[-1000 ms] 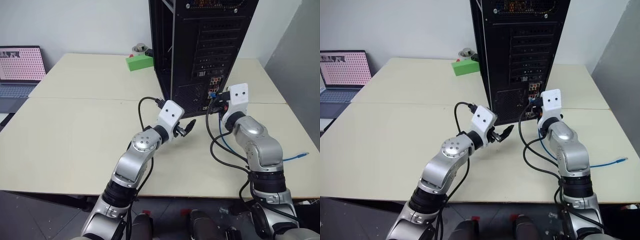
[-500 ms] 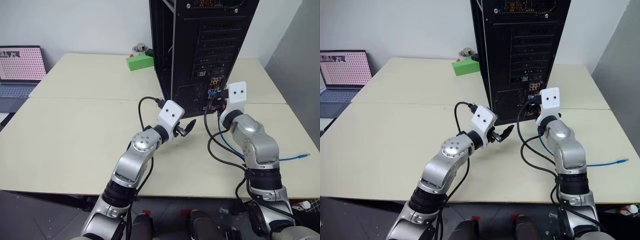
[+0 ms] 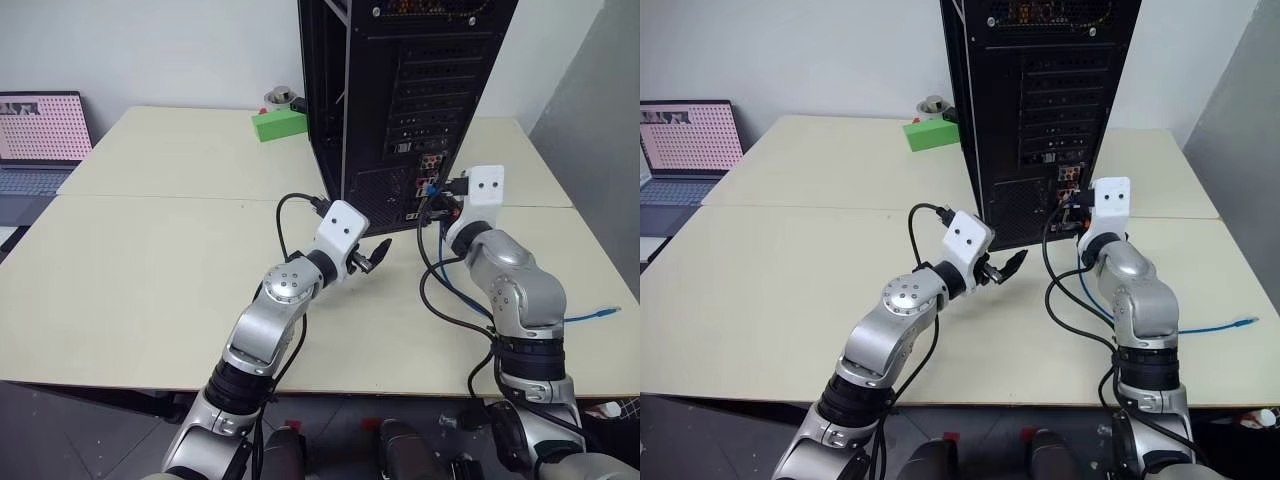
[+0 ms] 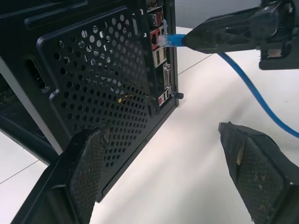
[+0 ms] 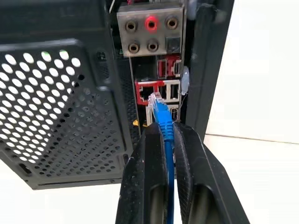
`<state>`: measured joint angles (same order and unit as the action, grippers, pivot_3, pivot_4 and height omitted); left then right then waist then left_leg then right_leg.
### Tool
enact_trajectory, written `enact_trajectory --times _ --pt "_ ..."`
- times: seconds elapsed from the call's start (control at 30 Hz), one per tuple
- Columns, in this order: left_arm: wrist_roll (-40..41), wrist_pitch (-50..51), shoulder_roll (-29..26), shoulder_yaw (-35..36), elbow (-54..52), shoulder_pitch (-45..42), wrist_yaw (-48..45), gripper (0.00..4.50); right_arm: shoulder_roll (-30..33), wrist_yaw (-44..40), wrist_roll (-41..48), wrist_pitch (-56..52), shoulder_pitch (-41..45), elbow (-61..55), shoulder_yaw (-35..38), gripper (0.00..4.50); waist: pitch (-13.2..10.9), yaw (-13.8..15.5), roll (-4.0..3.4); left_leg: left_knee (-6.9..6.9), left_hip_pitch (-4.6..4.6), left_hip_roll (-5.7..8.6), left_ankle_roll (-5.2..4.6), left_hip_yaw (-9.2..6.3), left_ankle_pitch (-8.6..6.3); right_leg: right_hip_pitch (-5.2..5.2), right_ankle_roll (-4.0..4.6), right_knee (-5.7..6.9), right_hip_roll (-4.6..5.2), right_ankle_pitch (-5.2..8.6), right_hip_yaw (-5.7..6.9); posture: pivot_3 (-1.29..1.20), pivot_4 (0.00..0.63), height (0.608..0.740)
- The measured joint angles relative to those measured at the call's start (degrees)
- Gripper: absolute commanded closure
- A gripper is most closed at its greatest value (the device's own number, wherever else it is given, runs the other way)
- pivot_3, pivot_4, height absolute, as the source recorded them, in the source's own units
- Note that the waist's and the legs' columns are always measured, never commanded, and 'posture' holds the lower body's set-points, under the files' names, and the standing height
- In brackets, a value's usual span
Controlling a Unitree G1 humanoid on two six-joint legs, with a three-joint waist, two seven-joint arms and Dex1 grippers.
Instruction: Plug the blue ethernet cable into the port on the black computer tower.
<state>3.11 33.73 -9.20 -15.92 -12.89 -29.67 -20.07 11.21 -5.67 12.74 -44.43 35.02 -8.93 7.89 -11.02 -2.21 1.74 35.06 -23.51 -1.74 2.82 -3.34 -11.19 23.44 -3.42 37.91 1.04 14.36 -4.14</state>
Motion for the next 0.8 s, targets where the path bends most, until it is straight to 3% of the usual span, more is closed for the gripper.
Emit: enact_trajectory --times 0.8 --pt "-0.95 -0.16 -0.05 0.0 0.0 0.01 -0.09 0.53 -0.53 -0.03 -0.03 1.3 1.18 2.08 -0.27 4.5 0.0 -0.08 0.0 0.0 -0.01 0.0 0.0 0.0 0.0 0.0 0.0 -0.03 0.0 0.0 0.0 0.0 0.15 0.74"
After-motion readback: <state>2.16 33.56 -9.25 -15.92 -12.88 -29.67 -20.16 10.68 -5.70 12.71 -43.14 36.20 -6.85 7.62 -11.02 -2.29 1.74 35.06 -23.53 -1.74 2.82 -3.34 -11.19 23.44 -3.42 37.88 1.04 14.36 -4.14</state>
